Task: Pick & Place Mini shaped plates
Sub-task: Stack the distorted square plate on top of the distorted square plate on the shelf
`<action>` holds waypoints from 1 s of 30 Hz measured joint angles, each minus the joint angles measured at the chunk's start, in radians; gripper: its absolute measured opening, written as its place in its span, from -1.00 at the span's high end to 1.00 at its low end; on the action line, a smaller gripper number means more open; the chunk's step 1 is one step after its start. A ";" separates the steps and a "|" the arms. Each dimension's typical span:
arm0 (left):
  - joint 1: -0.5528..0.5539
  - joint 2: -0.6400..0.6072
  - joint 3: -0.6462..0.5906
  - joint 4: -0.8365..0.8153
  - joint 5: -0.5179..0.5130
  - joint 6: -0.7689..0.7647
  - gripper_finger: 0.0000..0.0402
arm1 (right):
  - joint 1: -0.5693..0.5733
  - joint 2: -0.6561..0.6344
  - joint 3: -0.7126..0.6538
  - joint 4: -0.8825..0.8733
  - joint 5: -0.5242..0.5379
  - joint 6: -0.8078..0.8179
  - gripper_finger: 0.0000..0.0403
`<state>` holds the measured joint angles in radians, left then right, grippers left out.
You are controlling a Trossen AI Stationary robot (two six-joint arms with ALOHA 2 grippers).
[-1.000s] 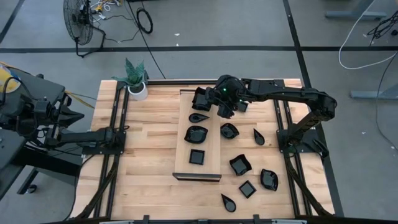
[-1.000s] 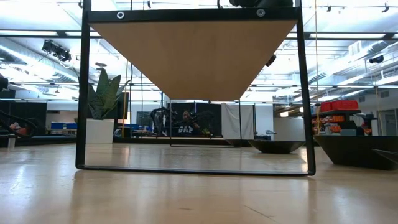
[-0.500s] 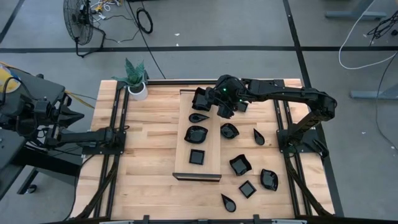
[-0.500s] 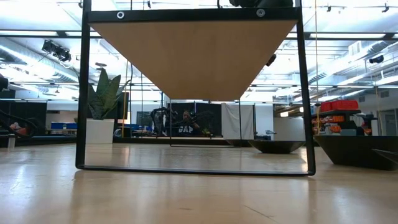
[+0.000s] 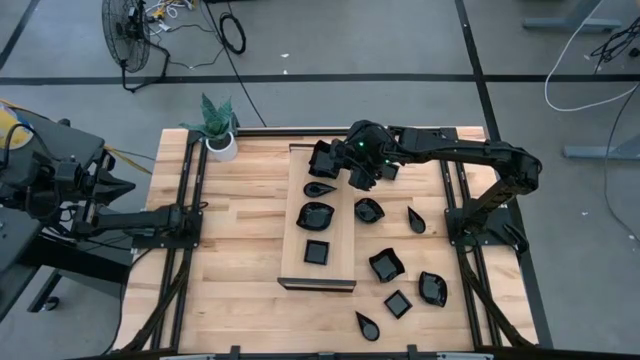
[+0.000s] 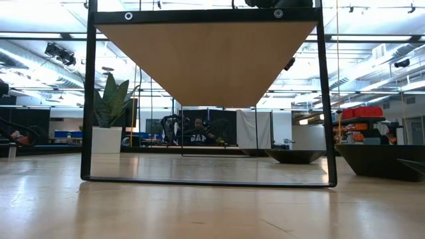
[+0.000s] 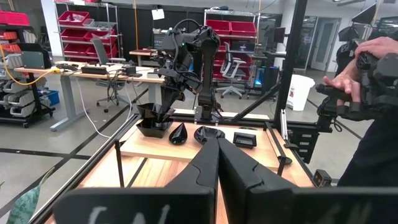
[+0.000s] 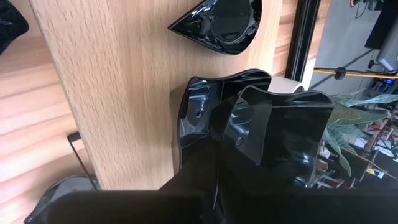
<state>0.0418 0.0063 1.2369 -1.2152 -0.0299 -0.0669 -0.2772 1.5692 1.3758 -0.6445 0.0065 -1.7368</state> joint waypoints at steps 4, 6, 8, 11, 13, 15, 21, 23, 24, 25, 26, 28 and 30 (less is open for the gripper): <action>0.000 0.000 0.000 0.000 0.000 0.000 0.93 | -0.001 0.000 0.000 0.000 0.000 -0.017 0.91; 0.000 0.000 0.000 0.000 0.000 0.001 0.93 | -0.001 0.000 0.000 0.000 0.000 -0.027 0.91; 0.000 0.000 0.000 0.000 0.000 0.000 0.93 | -0.001 0.000 0.000 0.000 -0.001 -0.029 0.91; 0.000 0.000 0.000 0.000 0.000 0.000 0.93 | -0.001 -0.011 -0.001 0.000 -0.024 -0.030 0.91; 0.000 0.000 0.000 0.000 0.000 0.000 0.93 | -0.001 -0.021 -0.001 0.003 -0.047 -0.030 0.91; 0.000 0.000 0.000 0.000 0.000 0.000 0.93 | -0.001 -0.035 -0.016 0.018 -0.049 -0.030 0.91; 0.000 0.000 0.000 0.000 0.000 0.000 0.93 | -0.002 -0.047 -0.062 0.023 -0.049 -0.044 0.91; 0.000 0.000 0.000 0.000 0.000 0.000 0.93 | -0.002 -0.047 -0.072 0.032 -0.049 -0.064 0.91; 0.000 0.000 0.000 0.000 0.000 0.000 0.93 | -0.002 -0.047 -0.075 0.041 -0.049 -0.067 0.91; 0.000 0.000 0.000 0.000 0.000 0.001 0.93 | -0.002 -0.047 -0.076 0.049 -0.049 -0.068 0.91; 0.000 0.000 0.000 0.000 0.000 0.001 0.93 | -0.002 -0.047 -0.076 0.058 -0.049 -0.068 0.91; 0.000 0.000 0.000 0.000 0.000 0.000 0.93 | -0.002 -0.047 -0.076 0.082 -0.049 -0.068 0.91; 0.000 0.000 0.000 0.000 0.000 0.001 0.93 | -0.005 -0.047 -0.076 0.095 -0.049 -0.068 0.91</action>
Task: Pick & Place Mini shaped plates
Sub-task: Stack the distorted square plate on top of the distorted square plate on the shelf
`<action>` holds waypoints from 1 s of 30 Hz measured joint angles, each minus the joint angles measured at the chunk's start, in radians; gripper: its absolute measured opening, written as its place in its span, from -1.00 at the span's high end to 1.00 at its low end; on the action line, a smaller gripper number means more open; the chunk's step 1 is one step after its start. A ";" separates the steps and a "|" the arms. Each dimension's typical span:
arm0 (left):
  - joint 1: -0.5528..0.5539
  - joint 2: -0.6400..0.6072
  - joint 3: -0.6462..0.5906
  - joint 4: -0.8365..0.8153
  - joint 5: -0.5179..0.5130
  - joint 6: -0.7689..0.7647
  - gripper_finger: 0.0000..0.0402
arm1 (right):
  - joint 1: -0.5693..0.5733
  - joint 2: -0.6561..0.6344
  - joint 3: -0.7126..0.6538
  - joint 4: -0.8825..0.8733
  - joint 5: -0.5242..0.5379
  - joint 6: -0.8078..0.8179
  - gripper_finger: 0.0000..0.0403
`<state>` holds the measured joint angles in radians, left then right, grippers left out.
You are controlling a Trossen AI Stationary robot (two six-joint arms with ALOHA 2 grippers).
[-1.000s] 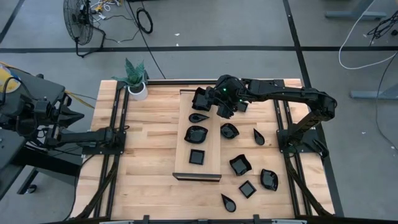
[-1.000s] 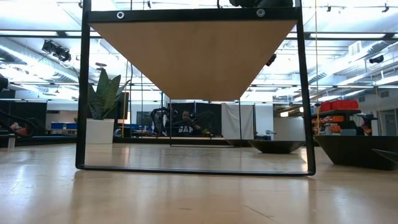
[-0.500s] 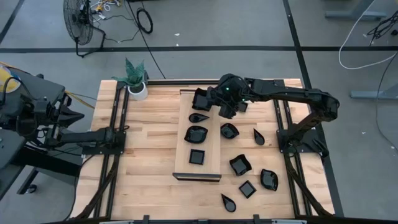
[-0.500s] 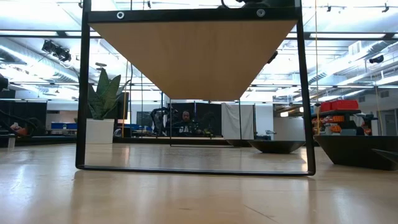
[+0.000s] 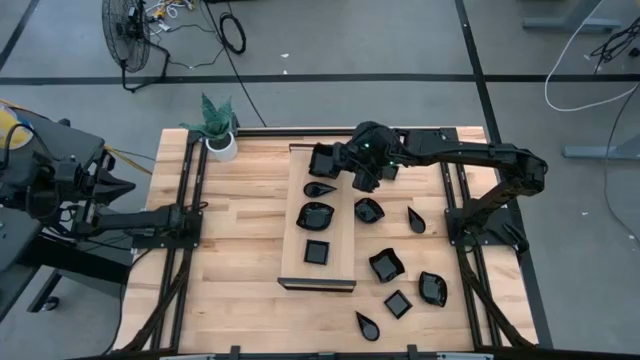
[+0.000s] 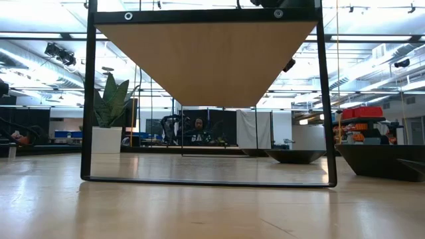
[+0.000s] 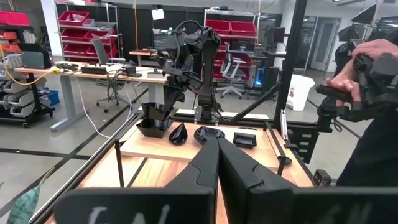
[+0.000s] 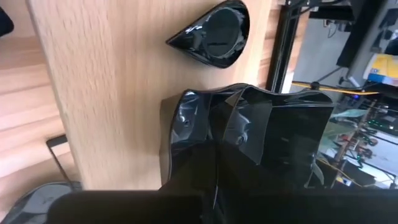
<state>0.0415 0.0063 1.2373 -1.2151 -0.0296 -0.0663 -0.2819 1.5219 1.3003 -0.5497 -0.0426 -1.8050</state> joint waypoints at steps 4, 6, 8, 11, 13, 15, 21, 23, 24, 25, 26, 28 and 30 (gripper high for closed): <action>0.000 0.000 0.000 0.000 0.000 0.000 0.93 | -0.011 0.000 0.000 -0.001 0.000 0.009 0.91; 0.000 0.000 0.000 0.000 0.000 0.000 0.93 | -0.015 0.000 0.000 -0.001 0.000 0.009 0.91; 0.000 0.000 0.000 0.000 0.000 0.000 0.93 | -0.017 0.000 0.000 -0.002 0.001 0.009 0.91; 0.000 0.000 0.000 0.000 0.000 0.000 0.93 | -0.017 0.000 0.000 -0.003 0.000 0.009 0.90; 0.000 0.000 0.000 0.000 0.000 0.000 0.93 | -0.017 0.000 0.000 -0.005 0.000 0.013 0.88; 0.000 0.000 0.000 0.000 0.000 0.000 0.93 | -0.018 0.000 0.000 -0.004 0.000 0.013 0.83; 0.000 0.000 0.000 0.000 0.000 0.000 0.93 | -0.023 0.000 0.000 -0.004 0.000 0.015 0.62; 0.000 0.000 0.000 0.000 0.000 0.000 0.93 | -0.025 0.000 0.000 -0.004 0.000 0.016 0.55; 0.000 0.000 0.000 0.000 0.000 0.000 0.93 | -0.025 0.000 0.000 -0.004 0.000 0.016 0.52; 0.000 0.000 0.000 0.000 0.000 0.000 0.93 | -0.025 0.000 0.000 -0.004 0.000 0.016 0.48; 0.000 0.000 0.000 0.000 0.000 0.000 0.93 | -0.025 0.000 0.000 -0.004 0.000 0.016 0.45; 0.000 0.000 0.000 0.000 0.000 0.000 0.93 | -0.025 0.000 0.000 -0.001 0.000 0.016 0.39; 0.000 0.000 0.000 0.000 0.000 -0.001 0.93 | -0.027 -0.003 0.000 0.005 0.000 0.016 0.35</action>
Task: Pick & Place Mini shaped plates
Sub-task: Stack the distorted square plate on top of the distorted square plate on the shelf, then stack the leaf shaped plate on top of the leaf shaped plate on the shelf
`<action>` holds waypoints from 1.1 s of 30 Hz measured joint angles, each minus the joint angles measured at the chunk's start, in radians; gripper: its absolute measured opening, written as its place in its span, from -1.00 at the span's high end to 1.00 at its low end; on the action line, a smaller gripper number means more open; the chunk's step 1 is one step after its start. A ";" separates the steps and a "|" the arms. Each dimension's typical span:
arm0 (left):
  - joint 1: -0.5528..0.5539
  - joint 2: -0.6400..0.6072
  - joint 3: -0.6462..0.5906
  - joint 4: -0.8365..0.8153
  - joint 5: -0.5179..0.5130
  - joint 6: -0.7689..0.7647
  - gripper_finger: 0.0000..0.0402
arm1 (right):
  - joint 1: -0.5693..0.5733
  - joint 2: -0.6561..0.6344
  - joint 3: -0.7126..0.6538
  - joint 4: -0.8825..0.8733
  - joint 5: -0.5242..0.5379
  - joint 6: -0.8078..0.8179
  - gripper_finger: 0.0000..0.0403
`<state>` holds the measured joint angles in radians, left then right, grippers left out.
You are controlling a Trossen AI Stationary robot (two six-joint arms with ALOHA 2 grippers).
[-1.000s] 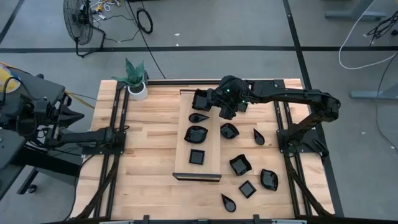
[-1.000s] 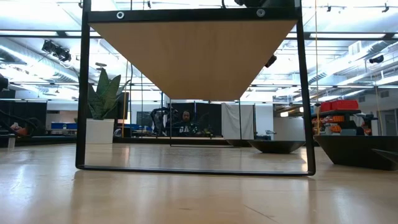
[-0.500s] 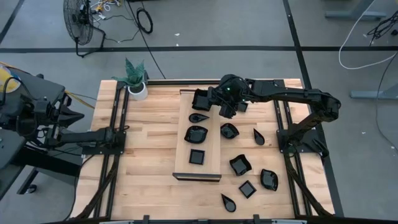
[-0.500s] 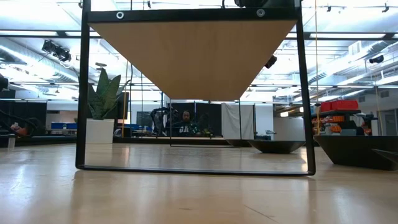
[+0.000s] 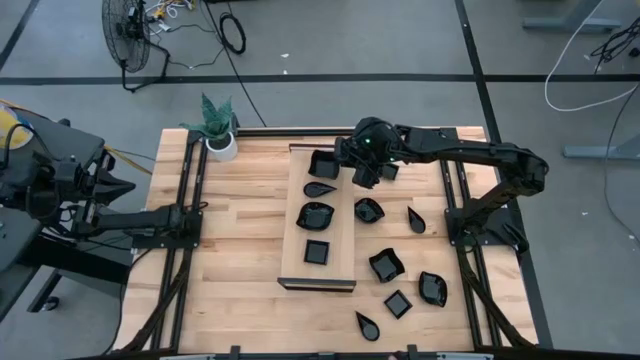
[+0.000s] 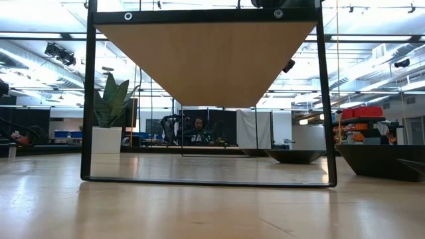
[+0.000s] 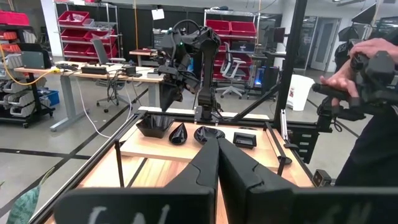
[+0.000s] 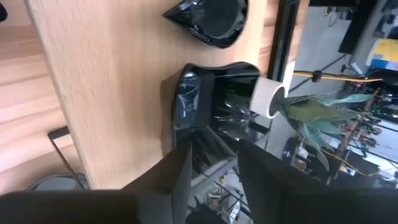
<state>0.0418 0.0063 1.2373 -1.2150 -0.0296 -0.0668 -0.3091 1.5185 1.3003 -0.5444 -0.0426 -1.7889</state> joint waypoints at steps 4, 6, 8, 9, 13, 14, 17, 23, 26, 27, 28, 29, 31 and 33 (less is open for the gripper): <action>0.000 0.000 0.000 0.000 0.000 0.000 0.93 | -0.012 -0.019 0.000 0.015 -0.001 0.000 0.29; 0.000 0.000 0.000 0.000 0.000 0.001 0.93 | -0.021 -0.032 0.000 0.015 0.000 0.000 0.27; 0.000 0.000 0.000 0.000 0.000 0.000 0.93 | -0.033 -0.047 0.000 0.013 0.000 0.000 0.26; 0.000 0.000 0.000 0.000 0.000 0.000 0.93 | -0.041 -0.055 0.000 0.009 0.000 0.001 0.26; 0.000 0.000 0.000 0.000 0.000 0.000 0.93 | -0.089 -0.083 0.000 0.010 -0.001 0.096 0.26; 0.000 0.000 0.000 0.000 0.000 0.001 0.93 | -0.104 -0.088 0.000 0.010 -0.001 0.137 0.26; 0.000 0.000 0.000 0.000 0.000 0.001 0.93 | -0.156 -0.095 0.000 0.010 -0.001 0.266 0.26; 0.000 0.000 0.000 0.000 0.000 0.000 0.93 | -0.275 -0.097 0.000 0.011 0.000 0.676 0.26; 0.000 0.000 0.000 0.000 0.000 0.001 0.93 | -0.325 -0.097 0.000 0.011 0.000 0.931 0.26; 0.000 0.000 0.000 0.000 0.000 0.000 0.93 | -0.338 -0.097 0.000 0.011 0.000 1.022 0.26; 0.000 0.000 0.000 0.000 0.000 0.000 0.93 | -0.351 -0.097 0.000 0.011 0.000 1.114 0.26; 0.000 0.000 0.000 0.000 0.000 0.000 0.93 | -0.365 -0.097 0.000 0.010 0.000 1.209 0.26; 0.000 0.000 0.000 0.000 0.000 0.000 0.93 | -0.388 -0.097 -0.001 0.010 -0.001 1.389 0.26; 0.000 0.000 0.000 0.000 0.000 0.000 0.93 | -0.408 -0.098 -0.017 0.010 0.000 1.533 0.26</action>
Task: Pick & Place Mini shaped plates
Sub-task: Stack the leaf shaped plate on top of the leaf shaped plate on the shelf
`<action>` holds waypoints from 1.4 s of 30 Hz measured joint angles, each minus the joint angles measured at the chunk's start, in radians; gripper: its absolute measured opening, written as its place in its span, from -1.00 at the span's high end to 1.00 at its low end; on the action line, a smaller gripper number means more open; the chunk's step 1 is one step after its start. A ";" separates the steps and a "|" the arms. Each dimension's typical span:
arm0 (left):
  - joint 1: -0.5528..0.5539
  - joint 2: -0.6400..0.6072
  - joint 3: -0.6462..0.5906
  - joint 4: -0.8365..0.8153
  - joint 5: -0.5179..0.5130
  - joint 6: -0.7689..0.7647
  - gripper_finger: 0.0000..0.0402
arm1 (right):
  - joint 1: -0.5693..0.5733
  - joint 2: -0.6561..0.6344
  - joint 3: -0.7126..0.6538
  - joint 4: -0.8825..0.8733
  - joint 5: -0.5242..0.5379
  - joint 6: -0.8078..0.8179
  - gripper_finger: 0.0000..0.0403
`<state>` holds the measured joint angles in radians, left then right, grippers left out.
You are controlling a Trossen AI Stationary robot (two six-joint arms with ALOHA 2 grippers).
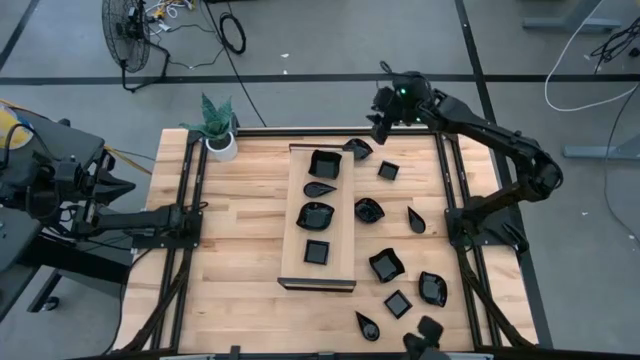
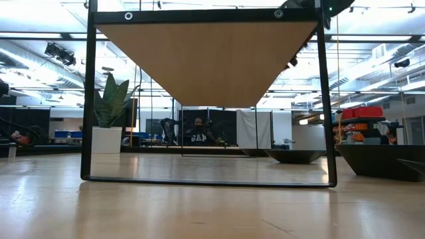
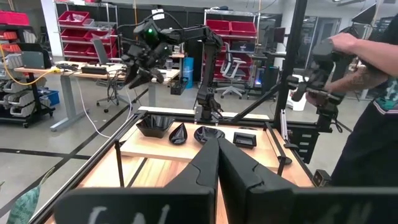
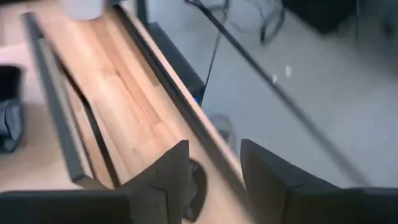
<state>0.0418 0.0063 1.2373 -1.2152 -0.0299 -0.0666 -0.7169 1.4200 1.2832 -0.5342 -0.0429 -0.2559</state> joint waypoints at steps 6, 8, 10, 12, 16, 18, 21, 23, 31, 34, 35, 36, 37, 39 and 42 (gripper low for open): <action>0.000 0.000 0.000 0.000 0.000 0.000 0.93 | -0.042 0.000 -0.075 -0.003 -0.001 0.277 0.26; 0.000 0.000 0.000 0.000 0.000 0.000 0.93 | -0.055 0.000 -0.100 -0.002 -0.002 0.346 0.26; 0.000 0.000 0.000 0.000 0.000 0.000 0.93 | -0.069 0.000 -0.125 0.001 -0.002 0.401 0.26; 0.000 0.000 0.000 0.000 0.000 0.000 0.93 | -0.082 0.000 -0.144 -0.001 -0.003 0.448 0.26; 0.000 0.000 0.000 0.000 0.000 0.000 0.93 | -0.109 0.001 -0.171 -0.004 -0.051 0.489 0.26; 0.000 0.000 0.000 0.000 0.000 0.000 0.93 | -0.120 0.001 -0.178 0.002 -0.081 0.488 0.26; 0.000 0.000 0.000 0.000 0.000 0.000 0.93 | -0.134 0.020 -0.179 0.014 -0.123 0.487 0.26; 0.000 0.000 0.000 0.000 0.000 0.000 0.93 | -0.146 0.040 -0.179 0.018 -0.154 0.497 0.26; 0.000 0.000 0.000 0.000 0.000 0.000 0.93 | -0.172 0.129 -0.179 0.024 -0.184 0.510 0.26; 0.000 0.000 0.000 0.000 0.000 0.000 0.93 | -0.179 0.167 -0.179 0.025 -0.186 0.504 0.26; 0.000 0.000 0.000 0.000 0.000 0.000 0.93 | -0.179 0.181 -0.179 0.026 -0.186 0.496 0.26; 0.000 0.000 0.000 0.000 0.000 0.000 0.93 | -0.180 0.196 -0.179 0.026 -0.186 0.483 0.26; 0.000 0.000 0.000 0.000 0.000 0.000 0.93 | -0.180 0.211 -0.179 0.027 -0.186 0.467 0.26; 0.000 0.000 0.000 0.000 0.000 0.000 0.93 | -0.179 0.240 -0.179 0.031 -0.185 0.432 0.26; 0.000 0.000 0.000 0.000 0.000 0.000 0.93 | -0.179 0.282 -0.179 0.049 -0.185 0.371 0.26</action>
<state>0.0418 0.0063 1.2373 -1.2152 -0.0296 -0.0666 -0.8955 1.7022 1.1046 -0.4855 -0.2276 0.1153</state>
